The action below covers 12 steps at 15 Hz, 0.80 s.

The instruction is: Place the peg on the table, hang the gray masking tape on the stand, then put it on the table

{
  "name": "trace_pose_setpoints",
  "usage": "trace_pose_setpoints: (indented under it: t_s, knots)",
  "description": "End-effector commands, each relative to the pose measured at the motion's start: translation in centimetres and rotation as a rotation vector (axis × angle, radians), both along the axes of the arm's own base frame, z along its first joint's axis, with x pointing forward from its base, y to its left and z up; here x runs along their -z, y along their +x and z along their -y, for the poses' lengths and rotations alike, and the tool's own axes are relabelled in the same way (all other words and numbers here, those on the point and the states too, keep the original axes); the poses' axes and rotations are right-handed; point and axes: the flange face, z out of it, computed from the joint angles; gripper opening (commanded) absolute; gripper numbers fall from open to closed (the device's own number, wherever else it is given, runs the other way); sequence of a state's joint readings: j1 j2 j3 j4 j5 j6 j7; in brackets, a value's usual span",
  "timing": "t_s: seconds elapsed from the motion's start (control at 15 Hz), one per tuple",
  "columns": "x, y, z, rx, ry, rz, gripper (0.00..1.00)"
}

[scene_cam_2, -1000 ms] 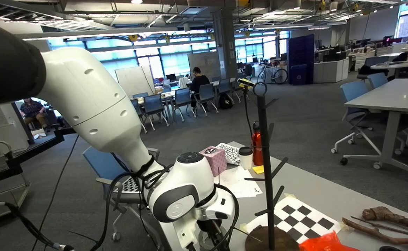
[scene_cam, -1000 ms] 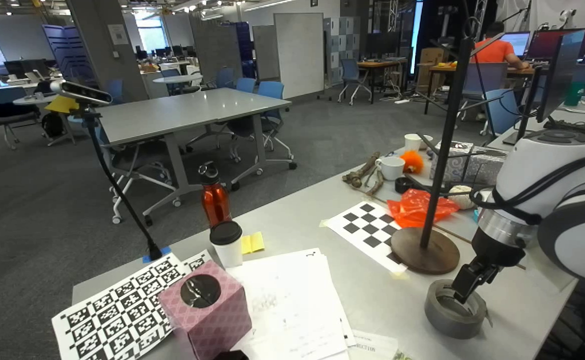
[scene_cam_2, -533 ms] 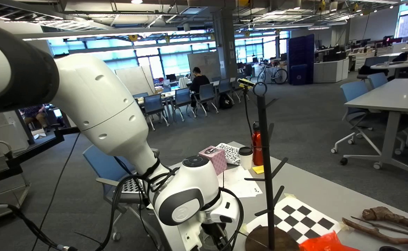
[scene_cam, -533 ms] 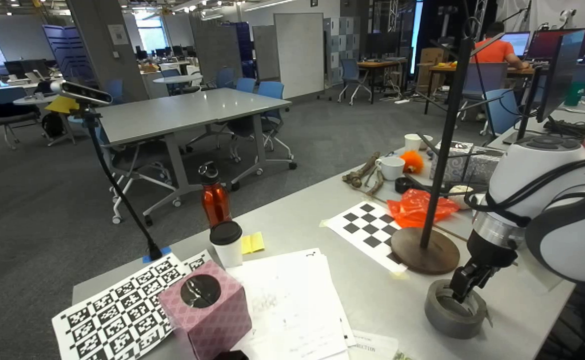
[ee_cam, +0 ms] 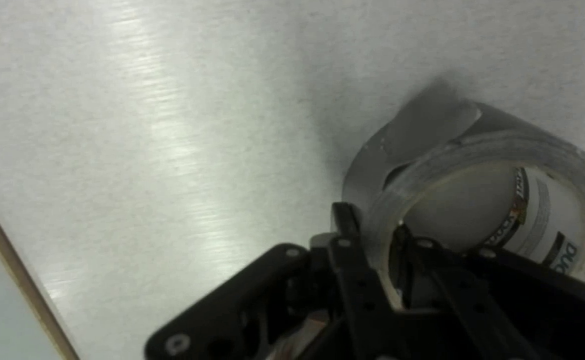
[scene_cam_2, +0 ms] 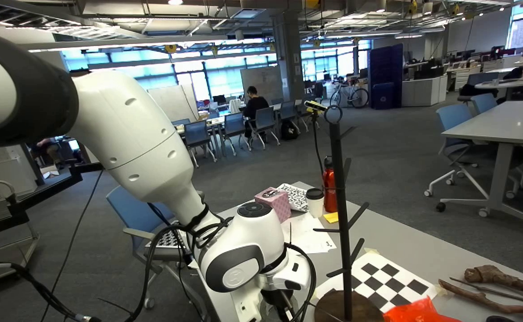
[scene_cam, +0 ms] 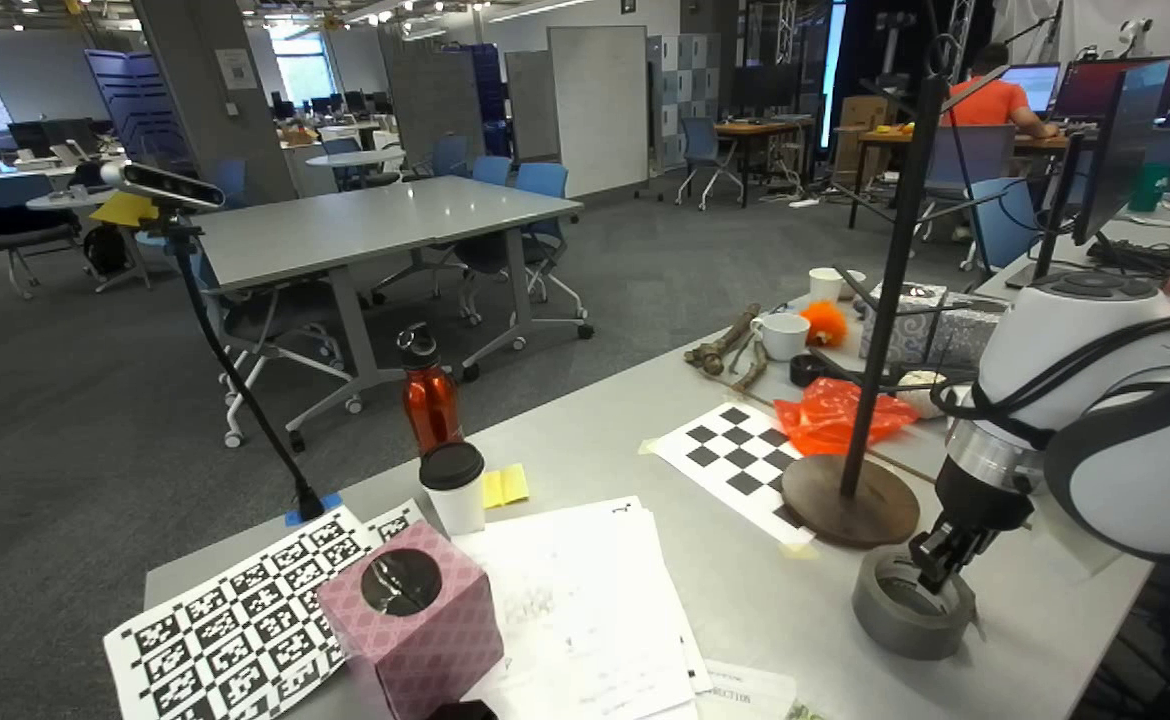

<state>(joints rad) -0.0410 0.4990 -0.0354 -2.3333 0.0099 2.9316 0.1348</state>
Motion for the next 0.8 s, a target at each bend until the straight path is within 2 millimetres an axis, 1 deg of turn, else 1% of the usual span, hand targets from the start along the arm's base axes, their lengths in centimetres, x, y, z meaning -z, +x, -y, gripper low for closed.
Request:
trace_pose_setpoints:
  t_s: [0.0, 0.27, 0.73]
  knots:
    - [-0.2, 0.0, 0.5, 0.000, -0.008, 0.004, 0.04]
    - [-1.2, -0.9, 0.7, -0.012, -0.035, 0.004, 0.04]
    - [-4.3, -3.6, 0.9, -0.026, -0.048, -0.016, 0.04]
